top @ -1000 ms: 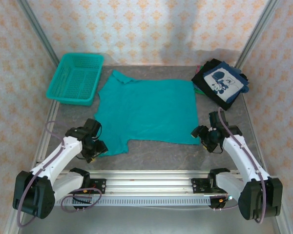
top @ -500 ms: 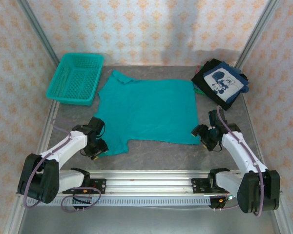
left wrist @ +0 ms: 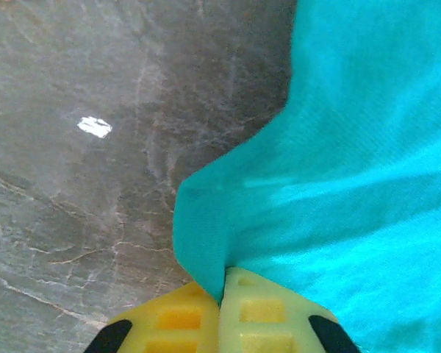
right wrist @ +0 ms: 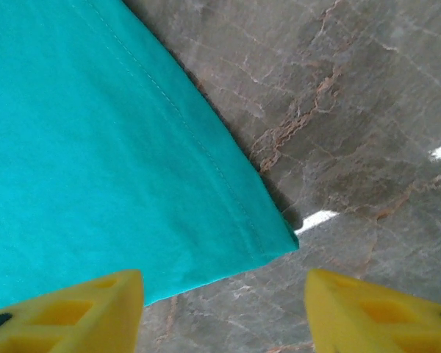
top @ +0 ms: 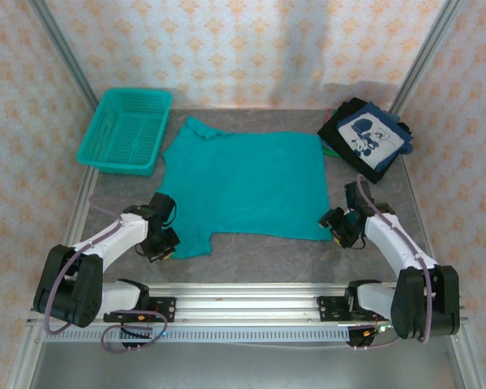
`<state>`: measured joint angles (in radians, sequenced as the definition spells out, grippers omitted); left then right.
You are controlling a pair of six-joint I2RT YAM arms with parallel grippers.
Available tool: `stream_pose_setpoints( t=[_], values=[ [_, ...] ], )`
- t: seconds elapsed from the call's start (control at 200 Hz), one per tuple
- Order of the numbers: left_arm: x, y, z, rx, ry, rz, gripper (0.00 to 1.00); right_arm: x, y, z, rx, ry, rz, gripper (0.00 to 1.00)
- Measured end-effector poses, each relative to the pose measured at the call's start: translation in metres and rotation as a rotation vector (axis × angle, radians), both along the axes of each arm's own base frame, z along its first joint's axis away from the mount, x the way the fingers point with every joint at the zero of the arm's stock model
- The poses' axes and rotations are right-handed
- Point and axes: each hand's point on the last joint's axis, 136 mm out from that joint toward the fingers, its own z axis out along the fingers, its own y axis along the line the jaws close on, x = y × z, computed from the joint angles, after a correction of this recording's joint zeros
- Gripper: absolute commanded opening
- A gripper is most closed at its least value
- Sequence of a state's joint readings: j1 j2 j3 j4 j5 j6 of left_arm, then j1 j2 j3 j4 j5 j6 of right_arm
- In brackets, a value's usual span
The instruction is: Fold and stack the t-shirts
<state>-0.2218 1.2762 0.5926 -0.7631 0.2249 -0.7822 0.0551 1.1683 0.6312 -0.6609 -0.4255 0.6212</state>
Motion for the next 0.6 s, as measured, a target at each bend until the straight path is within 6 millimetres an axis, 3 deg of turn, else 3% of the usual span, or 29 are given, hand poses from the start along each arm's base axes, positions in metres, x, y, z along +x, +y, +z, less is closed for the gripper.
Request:
stream_pose_setpoints(
  t=[0.205,0.375,0.6],
  values=[
    [0.001,0.0,0.002,-0.005,-0.022,-0.002,0.0,0.0,0.001,-0.011,0.006,0.028,-0.005,0.51],
    [0.001,0.0,0.005,-0.01,-0.046,0.0,0.0,0.0,0.001,-0.024,0.006,0.056,-0.012,0.44],
    [0.003,0.001,0.017,-0.021,-0.099,0.007,0.0,0.001,-0.002,-0.036,0.0,0.107,-0.038,0.14]
  ],
)
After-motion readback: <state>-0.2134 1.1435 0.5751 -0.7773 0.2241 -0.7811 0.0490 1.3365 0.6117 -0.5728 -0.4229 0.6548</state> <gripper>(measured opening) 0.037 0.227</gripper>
